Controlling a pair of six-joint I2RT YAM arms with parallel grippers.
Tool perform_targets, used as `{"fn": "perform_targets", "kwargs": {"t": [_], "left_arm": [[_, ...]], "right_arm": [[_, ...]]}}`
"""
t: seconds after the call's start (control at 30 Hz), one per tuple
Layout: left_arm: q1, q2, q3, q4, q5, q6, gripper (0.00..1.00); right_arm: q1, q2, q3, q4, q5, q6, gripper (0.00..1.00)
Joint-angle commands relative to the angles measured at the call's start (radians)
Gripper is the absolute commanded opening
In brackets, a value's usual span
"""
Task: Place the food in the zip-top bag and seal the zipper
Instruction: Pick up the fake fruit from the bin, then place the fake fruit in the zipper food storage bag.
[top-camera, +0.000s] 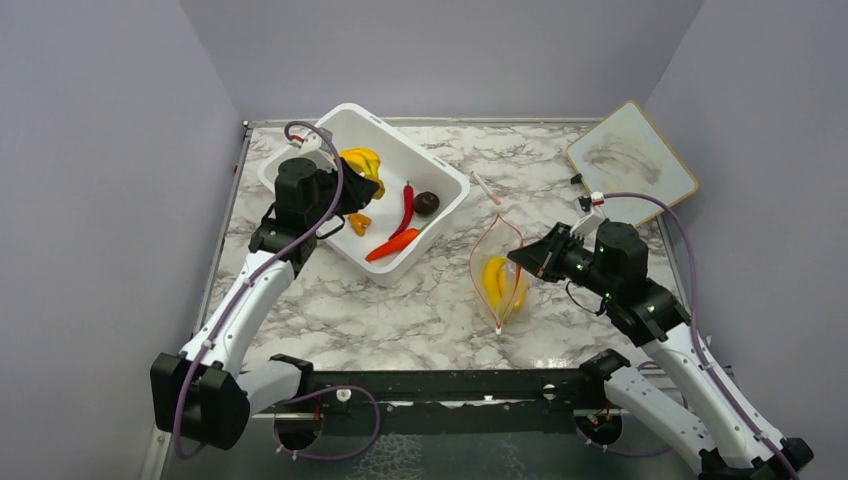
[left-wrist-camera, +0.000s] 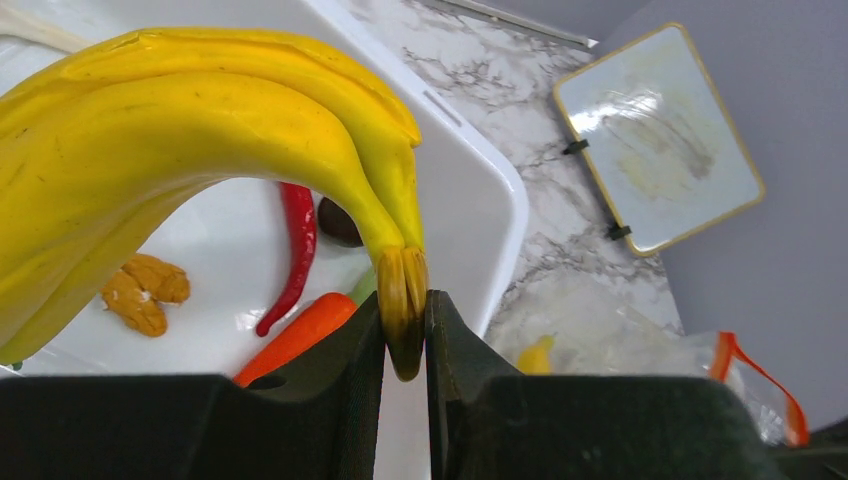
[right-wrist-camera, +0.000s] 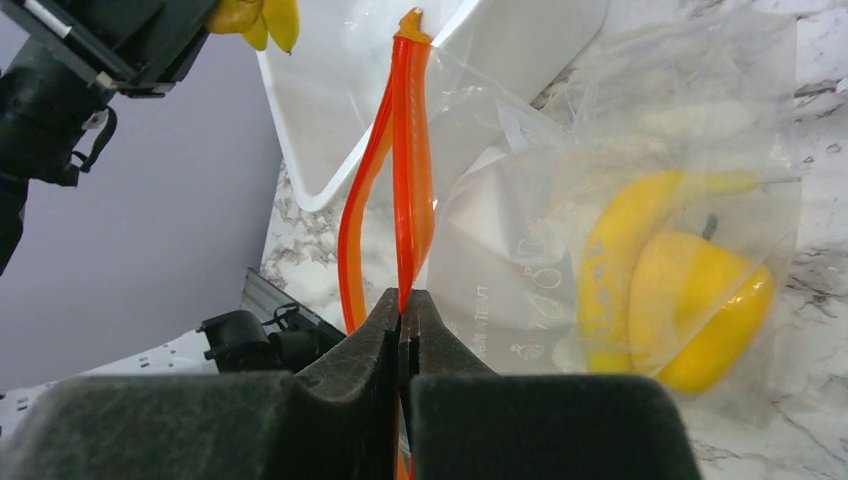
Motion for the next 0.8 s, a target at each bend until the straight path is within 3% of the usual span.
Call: {"fn": "perform_targets", "kwargs": {"t": [0.0, 0.3, 0.77], "left_arm": [[0.001, -0.089, -0.053, 0.085, 0.137, -0.052, 0.0], [0.001, -0.147, -0.129, 0.259, 0.41, -0.196, 0.0], [-0.053, -0.19, -0.186, 0.535, 0.524, -0.549, 0.0]], "right_arm": [[-0.001, 0.014, -0.027, 0.076, -0.044, 0.05, 0.01], [-0.001, 0.052, -0.052, 0.165, -0.082, 0.104, 0.01], [-0.001, 0.051, -0.085, 0.248, -0.074, 0.185, 0.01]]}}
